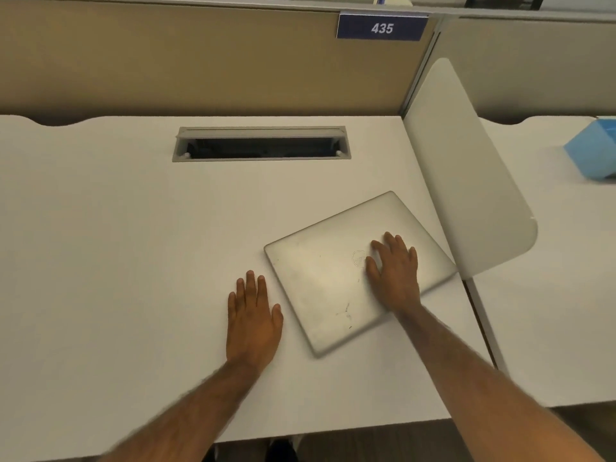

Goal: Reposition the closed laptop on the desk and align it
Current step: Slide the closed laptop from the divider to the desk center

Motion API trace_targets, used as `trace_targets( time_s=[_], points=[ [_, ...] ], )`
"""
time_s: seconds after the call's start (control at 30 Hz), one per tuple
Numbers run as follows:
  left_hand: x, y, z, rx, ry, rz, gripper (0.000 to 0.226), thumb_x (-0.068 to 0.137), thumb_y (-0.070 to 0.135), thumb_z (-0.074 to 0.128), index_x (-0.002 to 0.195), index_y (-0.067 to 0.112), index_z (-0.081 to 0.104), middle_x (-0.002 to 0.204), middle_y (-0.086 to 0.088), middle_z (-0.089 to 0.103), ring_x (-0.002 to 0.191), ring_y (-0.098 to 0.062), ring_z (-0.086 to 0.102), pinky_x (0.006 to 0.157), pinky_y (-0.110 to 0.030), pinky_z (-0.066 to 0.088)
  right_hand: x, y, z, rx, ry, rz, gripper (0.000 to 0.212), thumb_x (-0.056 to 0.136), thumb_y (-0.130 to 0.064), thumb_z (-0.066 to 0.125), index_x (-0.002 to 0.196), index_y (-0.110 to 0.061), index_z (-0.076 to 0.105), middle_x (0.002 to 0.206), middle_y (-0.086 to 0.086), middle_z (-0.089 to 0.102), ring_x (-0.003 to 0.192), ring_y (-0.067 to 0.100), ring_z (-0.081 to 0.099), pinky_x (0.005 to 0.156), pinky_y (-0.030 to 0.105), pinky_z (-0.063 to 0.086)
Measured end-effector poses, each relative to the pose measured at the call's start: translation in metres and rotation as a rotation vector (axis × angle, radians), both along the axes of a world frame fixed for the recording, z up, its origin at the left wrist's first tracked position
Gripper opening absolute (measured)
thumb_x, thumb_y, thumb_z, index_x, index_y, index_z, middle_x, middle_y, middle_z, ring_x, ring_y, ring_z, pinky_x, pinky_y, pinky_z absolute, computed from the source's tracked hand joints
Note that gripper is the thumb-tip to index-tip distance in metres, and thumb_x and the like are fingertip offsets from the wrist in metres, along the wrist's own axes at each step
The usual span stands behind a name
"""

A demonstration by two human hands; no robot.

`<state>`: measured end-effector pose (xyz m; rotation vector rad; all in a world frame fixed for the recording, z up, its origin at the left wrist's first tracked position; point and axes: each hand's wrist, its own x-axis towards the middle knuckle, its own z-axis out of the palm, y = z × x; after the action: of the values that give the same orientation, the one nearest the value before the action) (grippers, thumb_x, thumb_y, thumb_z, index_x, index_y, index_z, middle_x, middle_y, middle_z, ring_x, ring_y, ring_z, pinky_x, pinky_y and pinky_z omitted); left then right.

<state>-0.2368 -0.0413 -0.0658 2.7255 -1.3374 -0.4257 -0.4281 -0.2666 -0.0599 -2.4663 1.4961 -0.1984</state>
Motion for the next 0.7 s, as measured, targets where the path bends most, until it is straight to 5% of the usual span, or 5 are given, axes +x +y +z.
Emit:
trace_targets(
  time_s=[0.13, 0.2, 0.3, 0.5, 0.7],
  points=[
    [-0.016, -0.010, 0.014, 0.007, 0.027, 0.045, 0.066, 0.100, 0.039, 0.042, 0.159, 0.014, 0.027, 0.161, -0.018, 0.031, 0.148, -0.035, 0.034, 0.122, -0.044, 0.029, -0.027, -0.036, 0.006, -0.028, -0.003, -0.118, 0.041, 0.096, -0.030, 0.053, 0.131, -0.013, 0.060, 0.150, 0.013, 0.047, 0.143, 0.031, 0.037, 0.118, 0.055, 0.024],
    [-0.022, -0.018, 0.019, 0.000, 0.012, 0.076, 0.065, 0.094, 0.032, 0.050, 0.155, 0.012, 0.037, 0.139, -0.014, 0.049, 0.122, -0.033, 0.052, 0.104, -0.042, 0.043, -0.038, -0.050, 0.008, -0.015, -0.017, -0.164, 0.042, 0.095, -0.030, 0.054, 0.130, -0.010, 0.060, 0.148, 0.015, 0.049, 0.141, 0.034, 0.040, 0.116, 0.054, 0.028],
    [-0.026, -0.027, 0.027, 0.004, 0.037, 0.128, 0.064, 0.087, 0.018, 0.051, 0.150, 0.011, 0.041, 0.116, -0.009, 0.054, 0.100, -0.029, 0.054, 0.086, -0.038, 0.046, -0.045, -0.065, 0.012, 0.034, -0.039, -0.217, 0.047, 0.094, -0.033, 0.057, 0.133, -0.006, 0.057, 0.147, 0.020, 0.050, 0.140, 0.037, 0.041, 0.115, 0.050, 0.032],
    [-0.030, -0.044, 0.035, -0.139, 0.333, 0.331, 0.053, 0.093, 0.018, 0.045, 0.145, 0.011, 0.040, 0.126, -0.010, 0.048, 0.117, -0.032, 0.048, 0.094, -0.045, 0.049, -0.043, -0.079, 0.021, 0.096, 0.022, -0.283, 0.053, 0.091, -0.049, 0.058, 0.122, -0.006, 0.057, 0.119, 0.021, 0.063, 0.115, 0.041, 0.057, 0.095, 0.047, 0.045],
    [-0.041, -0.068, 0.044, -0.165, 0.612, 0.604, 0.065, 0.094, 0.030, 0.048, 0.151, 0.004, 0.033, 0.149, -0.014, 0.037, 0.138, -0.035, 0.040, 0.101, -0.045, 0.045, -0.042, -0.090, 0.022, 0.173, 0.038, -0.332, 0.066, 0.085, -0.061, 0.062, 0.121, -0.006, 0.059, 0.123, 0.019, 0.057, 0.119, 0.041, 0.051, 0.096, 0.049, 0.045]
  ],
)
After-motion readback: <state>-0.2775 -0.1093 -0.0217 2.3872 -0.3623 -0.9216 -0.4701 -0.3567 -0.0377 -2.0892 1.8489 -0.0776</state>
